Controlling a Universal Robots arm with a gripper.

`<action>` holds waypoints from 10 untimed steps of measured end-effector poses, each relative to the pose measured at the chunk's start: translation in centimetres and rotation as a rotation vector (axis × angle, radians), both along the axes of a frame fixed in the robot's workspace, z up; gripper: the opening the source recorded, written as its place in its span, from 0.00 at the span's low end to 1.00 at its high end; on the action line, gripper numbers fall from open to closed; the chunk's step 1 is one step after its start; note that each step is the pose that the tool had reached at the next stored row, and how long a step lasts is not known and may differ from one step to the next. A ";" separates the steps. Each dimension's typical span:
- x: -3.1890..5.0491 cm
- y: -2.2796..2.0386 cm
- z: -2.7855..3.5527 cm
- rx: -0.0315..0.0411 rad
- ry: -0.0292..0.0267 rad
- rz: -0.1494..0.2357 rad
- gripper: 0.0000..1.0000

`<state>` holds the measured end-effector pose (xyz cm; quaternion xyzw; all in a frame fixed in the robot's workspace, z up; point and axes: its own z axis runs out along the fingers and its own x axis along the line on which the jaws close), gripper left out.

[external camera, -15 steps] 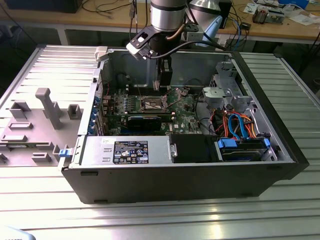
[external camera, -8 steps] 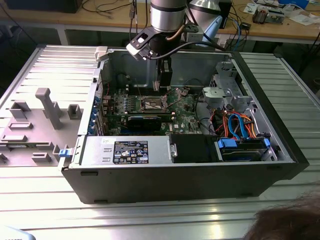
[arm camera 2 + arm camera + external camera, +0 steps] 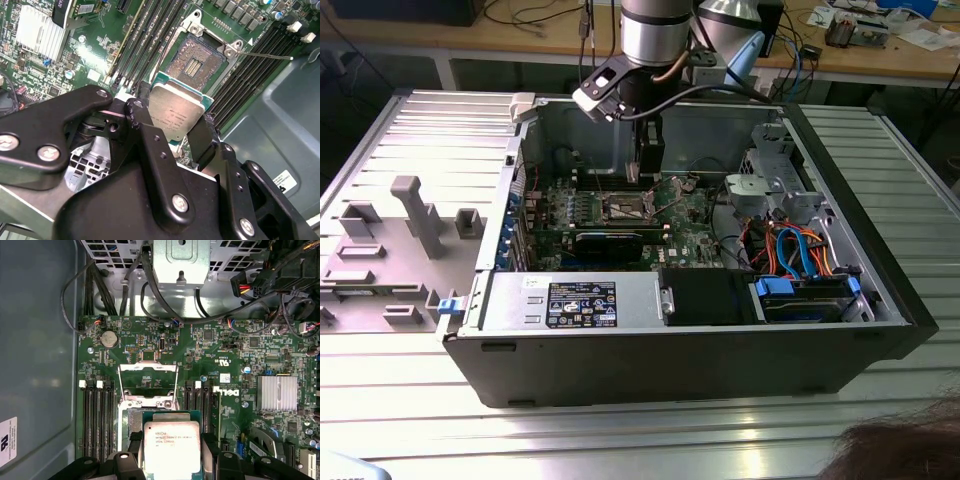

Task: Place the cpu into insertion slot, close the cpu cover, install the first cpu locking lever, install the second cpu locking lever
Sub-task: 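Place the cpu into insertion slot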

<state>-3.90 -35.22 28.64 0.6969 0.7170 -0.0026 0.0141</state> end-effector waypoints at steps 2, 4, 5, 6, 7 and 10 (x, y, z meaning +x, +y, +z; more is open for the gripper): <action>0.00 0.00 -0.03 0.0000 0.0000 0.000 0.55; 0.00 0.00 -0.06 0.0000 0.0000 0.000 0.55; 0.00 0.00 -0.09 0.0000 0.0001 0.000 0.55; 0.00 0.00 -0.11 0.0000 0.0000 0.000 0.55; 0.00 0.00 -0.14 0.0000 0.0000 0.000 0.55; 0.00 0.00 -0.25 0.0000 0.0000 0.000 0.55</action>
